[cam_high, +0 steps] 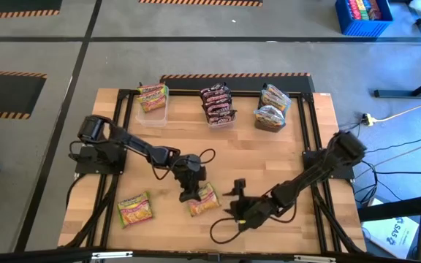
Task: Sort Maruchan noodles
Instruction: Put the green noodle pack into the left transparent bin
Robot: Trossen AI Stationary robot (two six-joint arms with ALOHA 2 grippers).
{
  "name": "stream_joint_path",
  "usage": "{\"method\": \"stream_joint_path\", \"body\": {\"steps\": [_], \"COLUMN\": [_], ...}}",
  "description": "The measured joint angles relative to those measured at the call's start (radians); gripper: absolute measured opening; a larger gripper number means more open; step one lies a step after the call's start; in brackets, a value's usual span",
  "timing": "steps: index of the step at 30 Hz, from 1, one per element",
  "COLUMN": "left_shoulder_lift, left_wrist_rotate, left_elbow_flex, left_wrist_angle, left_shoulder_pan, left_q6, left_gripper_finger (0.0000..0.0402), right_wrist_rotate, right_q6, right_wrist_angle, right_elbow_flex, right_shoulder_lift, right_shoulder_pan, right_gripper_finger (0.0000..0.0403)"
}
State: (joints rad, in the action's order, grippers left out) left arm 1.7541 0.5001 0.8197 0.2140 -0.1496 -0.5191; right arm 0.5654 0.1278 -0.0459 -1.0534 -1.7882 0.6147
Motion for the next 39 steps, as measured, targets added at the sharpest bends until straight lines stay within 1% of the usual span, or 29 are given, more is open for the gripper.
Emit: {"method": "stream_joint_path", "body": {"steps": [2, 3, 5, 7, 10, 12, 15, 18, 20, 22, 24, 27, 32, 36, 39], "left_shoulder_lift": [-0.043, -0.069, -0.134, -0.209, -0.341, -0.429, -0.528, -0.572, -0.579, -0.574, -0.556, -0.523, -0.431, -0.331, -0.265], "left_wrist_rotate": [-0.025, -0.039, -0.094, -0.159, -0.294, -0.413, -0.599, -0.734, -0.799, -0.842, -0.862, -0.876, -0.885, -0.885, -0.886], "left_elbow_flex": [0.0, 0.0, 0.0, 0.001, 0.004, 0.029, 0.095, 0.185, 0.255, 0.31, 0.354, 0.398, 0.408, 0.408, 0.408], "left_wrist_angle": [-0.065, -0.107, -0.204, -0.311, -0.494, -0.657, -0.873, -1.067, -1.177, -1.248, -1.302, -1.349, -1.353, -1.342, -1.336], "left_shoulder_pan": [0.019, 0.029, 0.051, 0.074, 0.113, 0.145, 0.203, 0.28, 0.348, 0.427, 0.508, 0.633, 0.789, 0.862, 0.892], "left_q6": [0.062, 0.094, 0.158, 0.219, 0.303, 0.347, 0.402, 0.474, 0.52, 0.571, 0.641, 0.748, 0.917, 1.023, 1.054], "left_gripper_finger": [0.0127, 0.0127, 0.0127, 0.0127, 0.0127, 0.0127, 0.0127, 0.0127, 0.0127, 0.0127, 0.0127, 0.0127, 0.0127, 0.0127, 0.0127], "right_wrist_rotate": [0.041, 0.054, 0.051, 0.026, -0.038, -0.08, -0.13, -0.179, -0.221, -0.259, -0.282, -0.291, -0.286, -0.262, -0.251], "right_q6": [-0.027, -0.03, -0.025, -0.009, 0.004, 0.015, 0.025, 0.026, 0.048, 0.066, 0.082, 0.116, 0.177, 0.183, 0.183], "right_wrist_angle": [-0.071, -0.08, -0.117, -0.131, -0.164, -0.173, -0.115, 0.022, 0.144, 0.271, 0.395, 0.509, 0.599, 0.597, 0.599], "right_elbow_flex": [0.0, 0.001, 0.0, 0.001, 0.001, 0.004, 0.061, 0.141, 0.2, 0.262, 0.319, 0.386, 0.447, 0.454, 0.453], "right_shoulder_lift": [0.038, 0.05, 0.072, 0.085, 0.087, 0.086, 0.086, 0.084, 0.084, 0.084, 0.084, 0.084, 0.084, 0.084, 0.084], "right_shoulder_pan": [-0.008, -0.017, -0.041, -0.071, -0.118, -0.148, -0.191, -0.226, -0.247, -0.265, -0.277, -0.278, -0.275, -0.275, -0.275], "right_gripper_finger": [0.0254, 0.0254, 0.0254, 0.0254, 0.0254, 0.0254, 0.0254, 0.0254, 0.0254, 0.0254, 0.0254, 0.0254, 0.0254, 0.0254, 0.0254]}}
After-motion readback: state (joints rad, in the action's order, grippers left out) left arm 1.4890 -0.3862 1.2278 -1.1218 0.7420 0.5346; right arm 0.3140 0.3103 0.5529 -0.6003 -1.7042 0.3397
